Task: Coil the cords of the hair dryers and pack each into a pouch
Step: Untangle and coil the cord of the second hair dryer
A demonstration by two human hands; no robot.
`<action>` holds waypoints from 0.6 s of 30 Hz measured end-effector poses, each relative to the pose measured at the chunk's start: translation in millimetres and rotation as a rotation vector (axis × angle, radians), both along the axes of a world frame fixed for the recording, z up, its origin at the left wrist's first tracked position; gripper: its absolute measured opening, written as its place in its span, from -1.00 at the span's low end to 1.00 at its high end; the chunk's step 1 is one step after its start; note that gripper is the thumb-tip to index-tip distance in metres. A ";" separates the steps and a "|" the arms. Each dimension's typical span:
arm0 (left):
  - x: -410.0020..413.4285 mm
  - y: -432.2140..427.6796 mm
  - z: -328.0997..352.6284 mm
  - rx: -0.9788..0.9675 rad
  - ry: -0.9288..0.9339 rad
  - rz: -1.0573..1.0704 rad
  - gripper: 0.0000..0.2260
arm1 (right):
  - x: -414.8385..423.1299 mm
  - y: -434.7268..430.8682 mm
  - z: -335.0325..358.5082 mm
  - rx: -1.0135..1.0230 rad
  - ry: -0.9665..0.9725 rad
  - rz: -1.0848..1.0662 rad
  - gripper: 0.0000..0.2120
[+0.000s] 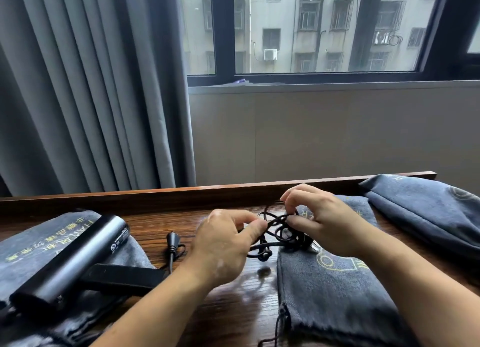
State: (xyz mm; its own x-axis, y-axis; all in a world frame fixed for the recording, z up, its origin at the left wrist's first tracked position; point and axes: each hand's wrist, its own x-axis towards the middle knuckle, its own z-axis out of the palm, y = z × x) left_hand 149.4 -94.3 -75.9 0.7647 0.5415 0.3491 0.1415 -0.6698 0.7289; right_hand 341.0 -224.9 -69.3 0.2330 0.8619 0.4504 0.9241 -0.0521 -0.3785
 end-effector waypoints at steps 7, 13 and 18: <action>-25.9 31.0 15.7 -0.049 0.037 -0.145 -0.85 | 18.3 -2.1 -6.5 0.041 0.105 -0.196 -0.87; -16.7 13.2 9.5 0.183 0.123 0.024 -0.58 | 7.4 -1.0 -4.7 0.084 0.071 -0.211 -0.81; -8.3 19.2 -5.8 0.326 0.095 0.294 -0.67 | -5.8 -1.7 1.2 0.130 0.109 -0.105 -0.89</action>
